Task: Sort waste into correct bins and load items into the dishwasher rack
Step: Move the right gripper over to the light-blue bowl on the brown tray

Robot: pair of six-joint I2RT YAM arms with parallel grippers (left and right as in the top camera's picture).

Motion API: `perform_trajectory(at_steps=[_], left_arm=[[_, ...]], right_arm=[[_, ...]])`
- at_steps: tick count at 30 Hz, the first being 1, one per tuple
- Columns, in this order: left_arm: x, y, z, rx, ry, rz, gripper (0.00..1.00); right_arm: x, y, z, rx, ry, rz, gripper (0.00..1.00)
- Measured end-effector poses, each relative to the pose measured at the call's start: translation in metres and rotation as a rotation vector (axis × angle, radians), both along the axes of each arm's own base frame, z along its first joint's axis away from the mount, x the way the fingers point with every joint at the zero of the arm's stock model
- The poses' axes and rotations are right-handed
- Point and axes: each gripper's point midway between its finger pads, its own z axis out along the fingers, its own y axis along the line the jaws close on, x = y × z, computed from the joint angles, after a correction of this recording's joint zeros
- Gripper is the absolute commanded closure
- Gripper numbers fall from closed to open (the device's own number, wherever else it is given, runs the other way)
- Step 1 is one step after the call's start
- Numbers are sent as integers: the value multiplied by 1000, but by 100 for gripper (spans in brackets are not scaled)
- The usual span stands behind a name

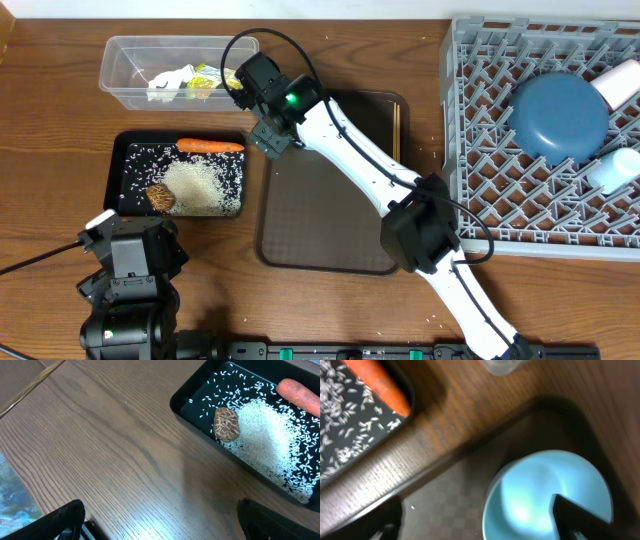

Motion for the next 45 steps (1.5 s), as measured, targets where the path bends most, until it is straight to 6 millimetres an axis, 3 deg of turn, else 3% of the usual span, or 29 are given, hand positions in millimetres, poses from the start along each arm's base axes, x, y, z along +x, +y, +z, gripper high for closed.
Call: perform_trajectory(at_steps=[2, 9, 17, 25, 30, 41, 43, 45], left_arm=[[0, 0, 0, 0, 0, 0, 2], [0, 0, 0, 0, 0, 0, 2], [0, 0, 0, 0, 0, 0, 2], [0, 0, 0, 0, 0, 0, 2], [0, 0, 0, 0, 0, 0, 2], [0, 0, 0, 0, 0, 0, 2], [0, 0, 0, 0, 0, 0, 2], [0, 0, 0, 0, 0, 0, 2]], right_arm=[[1, -4, 0, -12, -3, -16, 40], [-1, -16, -9, -32, 38, -39, 41], [-12, -22, -39, -46, 115, -42, 41], [-21, -28, -63, -69, 157, -51, 74], [-20, -27, -63, -57, 159, -78, 99], [-26, -34, -59, -56, 197, -184, 99], [-27, -39, -51, -50, 206, -210, 99], [-27, -47, -31, -33, 207, -242, 99]])
